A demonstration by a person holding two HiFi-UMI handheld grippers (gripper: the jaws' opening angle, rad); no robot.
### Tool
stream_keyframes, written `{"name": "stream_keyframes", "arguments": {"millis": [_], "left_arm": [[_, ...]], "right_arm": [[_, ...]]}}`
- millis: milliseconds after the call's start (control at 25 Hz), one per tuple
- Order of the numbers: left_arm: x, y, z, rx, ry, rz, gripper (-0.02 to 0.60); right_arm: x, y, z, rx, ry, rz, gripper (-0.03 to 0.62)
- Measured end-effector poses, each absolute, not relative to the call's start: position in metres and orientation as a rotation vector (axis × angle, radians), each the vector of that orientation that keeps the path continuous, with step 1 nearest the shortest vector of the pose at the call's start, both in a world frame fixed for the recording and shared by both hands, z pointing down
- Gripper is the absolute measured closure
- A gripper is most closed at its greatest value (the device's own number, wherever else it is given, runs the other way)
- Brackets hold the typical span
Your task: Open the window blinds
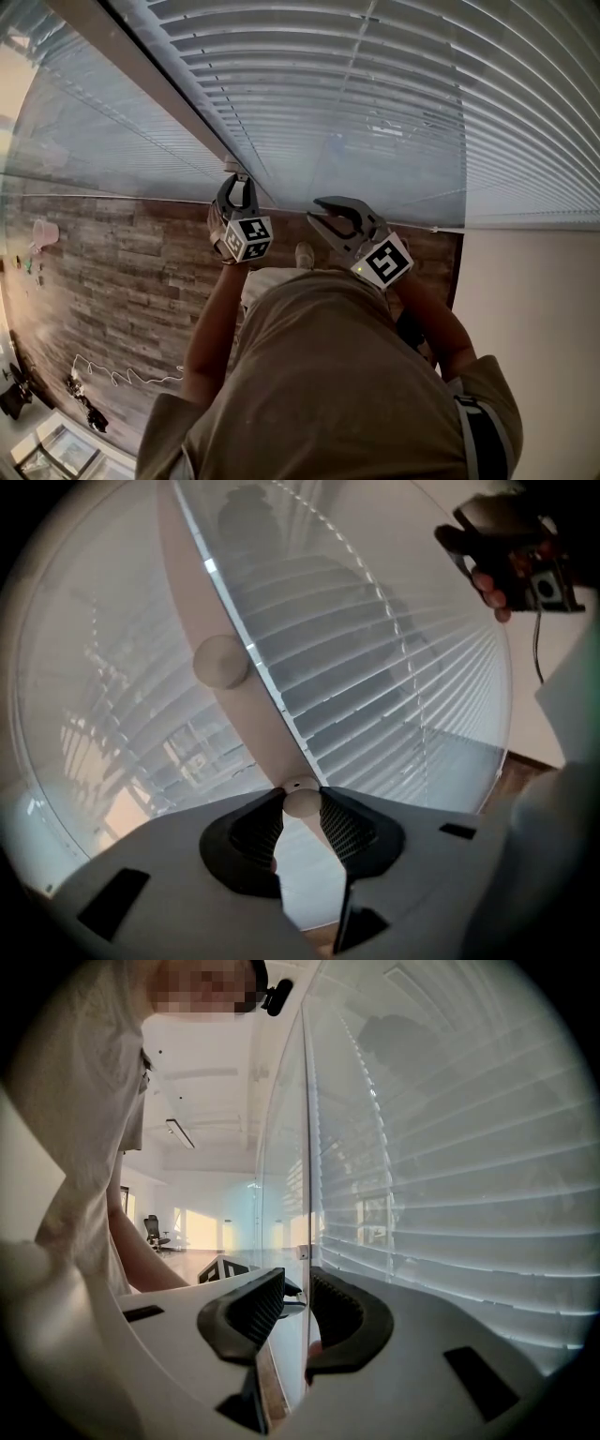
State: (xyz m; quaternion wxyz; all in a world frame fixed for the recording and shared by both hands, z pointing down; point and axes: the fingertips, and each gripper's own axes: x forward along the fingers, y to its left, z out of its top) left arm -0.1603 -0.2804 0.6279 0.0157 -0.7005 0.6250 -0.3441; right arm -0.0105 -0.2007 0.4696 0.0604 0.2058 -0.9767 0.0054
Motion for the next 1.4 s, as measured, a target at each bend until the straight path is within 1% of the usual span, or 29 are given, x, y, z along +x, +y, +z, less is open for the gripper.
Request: {"name": "stream_keyframes", "arguments": {"millis": [160,240,280,320,400,480,520,640,680,720,880,960,1000,1080,1240,1320,1400], "left_arm": [[-0.159,-0.277,0.641,-2.1,1.883,-1.141,0.446],[-0.158,-0.273,0.64,-2.208,1.919,-1.083,0.444],[-0.158,-0.268,0.639,-2.304,1.972,-1.002,0.403],[-0.158,-0.263,0.637,-2.411,2.041,-0.888,0.383],[-0.164,-0.256,0.636,-2.625,2.184,-0.593,0.37],[-0.172,-0.255,0.637,-2.836,2.312,-0.209,0.368],[-0.176,-0.256,0.637,-2.936,2.378,0.048,0.368],[-0.191,-0.26,0.643,-3.051,2.501,1.092,0.37],[-0.193,-0.26,0.647,-3.034,2.487,1.324,0.37],[-0.191,-0.259,0.651,-3.034,2.463,1.414,0.37],[-0.173,-0.254,0.64,-3.129,2.39,1.276,0.37],[-0.169,-0.257,0.637,-3.161,2.385,1.119,0.371],[-0.168,-0.259,0.639,-3.163,2.395,1.039,0.382],[-0.167,-0.261,0.641,-3.148,2.427,0.98,0.44],[-0.167,-0.265,0.633,-3.123,2.457,1.004,0.454],[-0.169,-0.269,0.631,-3.118,2.468,0.895,0.456],[-0.171,-0.271,0.637,-3.102,2.484,0.715,0.456]], "right_arm": [[-0.008,-0.198,0.481,0.625,-2.959,0.011,0.508],[-0.006,-0.197,0.48,0.627,-2.962,0.008,0.507],[-0.003,-0.195,0.479,0.629,-2.962,0.003,0.507],[-0.001,-0.194,0.48,0.633,-2.963,-0.001,0.507],[0.003,-0.193,0.483,0.645,-2.964,0.003,0.507],[0.005,-0.197,0.484,0.663,-2.964,0.02,0.507],[0.005,-0.199,0.484,0.67,-2.965,0.026,0.507],[0.009,-0.201,0.49,0.681,-2.966,0.03,0.507],[0.011,-0.199,0.495,0.683,-2.967,0.031,0.507],[0.014,-0.197,0.499,0.685,-2.968,0.032,0.507],[0.017,-0.191,0.491,0.68,-2.971,0.026,0.507],[0.014,-0.195,0.487,0.673,-2.971,0.021,0.507],[0.013,-0.197,0.487,0.671,-2.971,0.018,0.507],[0.014,-0.198,0.488,0.672,-2.973,0.018,0.507],[0.016,-0.202,0.48,0.685,-2.973,0.023,0.507],[0.014,-0.207,0.478,0.681,-2.974,0.023,0.507],[0.012,-0.208,0.484,0.674,-2.977,0.026,0.507]]}}
